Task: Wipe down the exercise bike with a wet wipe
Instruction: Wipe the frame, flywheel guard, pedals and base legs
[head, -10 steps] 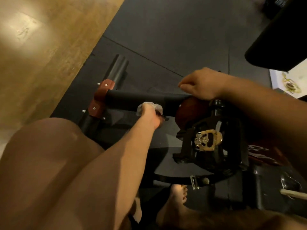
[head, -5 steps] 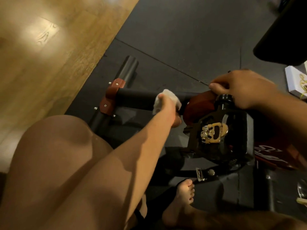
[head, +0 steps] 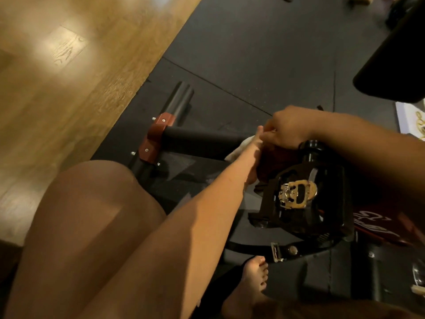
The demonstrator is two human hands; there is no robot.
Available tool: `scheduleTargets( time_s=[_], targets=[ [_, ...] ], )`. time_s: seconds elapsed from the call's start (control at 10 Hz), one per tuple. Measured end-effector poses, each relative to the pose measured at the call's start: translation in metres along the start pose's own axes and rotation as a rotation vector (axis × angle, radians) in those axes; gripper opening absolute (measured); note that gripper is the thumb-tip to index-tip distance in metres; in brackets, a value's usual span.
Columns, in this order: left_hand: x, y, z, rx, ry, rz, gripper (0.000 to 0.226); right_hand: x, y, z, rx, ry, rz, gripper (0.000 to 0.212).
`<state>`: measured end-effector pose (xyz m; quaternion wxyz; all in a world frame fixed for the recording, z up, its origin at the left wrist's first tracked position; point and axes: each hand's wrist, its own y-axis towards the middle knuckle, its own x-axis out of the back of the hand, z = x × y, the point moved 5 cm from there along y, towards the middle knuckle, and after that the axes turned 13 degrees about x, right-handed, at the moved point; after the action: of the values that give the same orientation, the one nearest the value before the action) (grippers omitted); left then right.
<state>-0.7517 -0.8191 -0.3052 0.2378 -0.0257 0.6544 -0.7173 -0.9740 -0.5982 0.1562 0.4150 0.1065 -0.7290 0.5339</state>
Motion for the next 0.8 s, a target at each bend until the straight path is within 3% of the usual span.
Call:
scheduleTargets(
  time_s=[0.1, 0.2, 0.3, 0.4, 0.5, 0.6, 0.7, 0.8],
  targets=[
    [-0.014, 0.015, 0.013, -0.021, -0.025, 0.236, 0.032, 0.0, 0.015, 0.009, 0.061, -0.044, 0.056, 0.034],
    [0.022, 0.05, -0.072, -0.199, -0.039, 0.122, 0.06, 0.004, 0.001, 0.005, 0.06, 0.003, 0.05, 0.033],
    [0.125, -0.194, -0.217, -0.682, 0.225, -0.759, 0.095, 0.003, -0.027, -0.009, 0.041, 0.068, 0.002, 0.039],
    [0.118, -0.37, -0.231, -1.081, 0.455, -1.034, 0.078, -0.001, -0.041, -0.018, 0.038, 0.069, -0.056, 0.052],
    [0.087, -0.379, -0.195, -1.292, 0.986, -1.099, 0.08, 0.004, -0.037, -0.015, 0.009, 0.117, -0.129, 0.036],
    [0.09, -0.365, -0.197, -1.347, 1.342, -1.247, 0.096, 0.004, -0.034, -0.012, 0.021, 0.117, -0.126, 0.031],
    [0.109, -0.37, -0.199, -1.327, 1.281, -1.253, 0.103, 0.005, -0.035, -0.015, 0.016, 0.128, -0.168, 0.029],
    [0.147, -0.366, -0.208, -1.114, 1.089, -1.242, 0.112, 0.004, -0.036, -0.015, 0.021, 0.123, -0.168, 0.029]
  ],
)
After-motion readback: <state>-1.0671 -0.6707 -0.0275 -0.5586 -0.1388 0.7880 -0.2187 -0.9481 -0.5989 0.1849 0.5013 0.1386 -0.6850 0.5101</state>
